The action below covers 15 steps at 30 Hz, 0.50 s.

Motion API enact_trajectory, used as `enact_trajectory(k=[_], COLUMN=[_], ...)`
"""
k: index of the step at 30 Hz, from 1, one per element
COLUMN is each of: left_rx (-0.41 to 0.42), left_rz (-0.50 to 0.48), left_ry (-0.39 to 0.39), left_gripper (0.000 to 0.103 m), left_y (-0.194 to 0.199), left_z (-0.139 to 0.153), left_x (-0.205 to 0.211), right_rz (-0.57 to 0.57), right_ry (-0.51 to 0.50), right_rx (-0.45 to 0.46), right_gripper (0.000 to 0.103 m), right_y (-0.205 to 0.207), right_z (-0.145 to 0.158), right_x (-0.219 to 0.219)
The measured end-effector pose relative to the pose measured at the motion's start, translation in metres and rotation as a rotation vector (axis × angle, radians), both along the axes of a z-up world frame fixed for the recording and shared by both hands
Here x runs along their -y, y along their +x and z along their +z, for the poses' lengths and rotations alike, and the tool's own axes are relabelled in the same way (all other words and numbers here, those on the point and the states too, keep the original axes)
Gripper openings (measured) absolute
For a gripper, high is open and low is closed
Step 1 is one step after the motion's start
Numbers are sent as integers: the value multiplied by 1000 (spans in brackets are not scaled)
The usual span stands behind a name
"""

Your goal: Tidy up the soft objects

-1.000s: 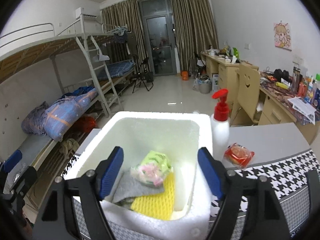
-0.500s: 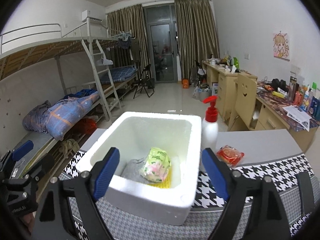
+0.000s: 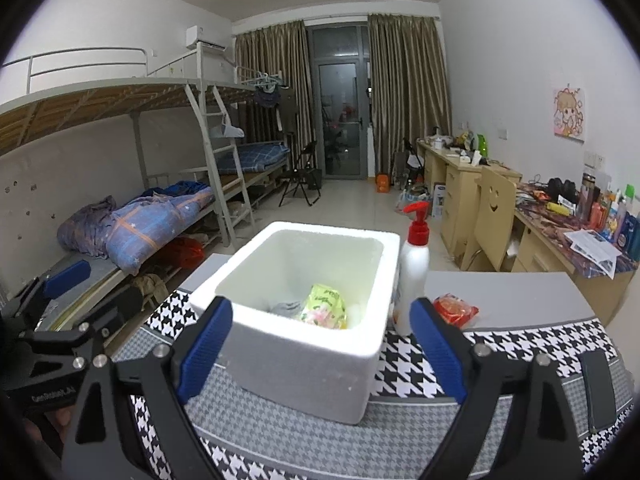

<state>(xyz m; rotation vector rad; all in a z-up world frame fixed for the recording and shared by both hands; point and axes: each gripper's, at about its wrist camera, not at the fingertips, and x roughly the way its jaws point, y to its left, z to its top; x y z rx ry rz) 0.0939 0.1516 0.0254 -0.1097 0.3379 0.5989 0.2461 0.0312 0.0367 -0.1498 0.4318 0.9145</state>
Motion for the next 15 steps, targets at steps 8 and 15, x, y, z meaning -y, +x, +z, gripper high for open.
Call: enact_trajectory(k=[8,15], left_rx=[-2,20], left_rz=[-24,-24], left_ry=[23,21], left_gripper=[102,102], left_y=[-10,-22], left_z=[2,1], left_x=[26,38], right_rz=[5,-4], right_ry=[33,58], right_rx=[28,39], right_gripper=[96,97], right_y=[-19,-30], right_z=[2,-2], right_x=[30,49])
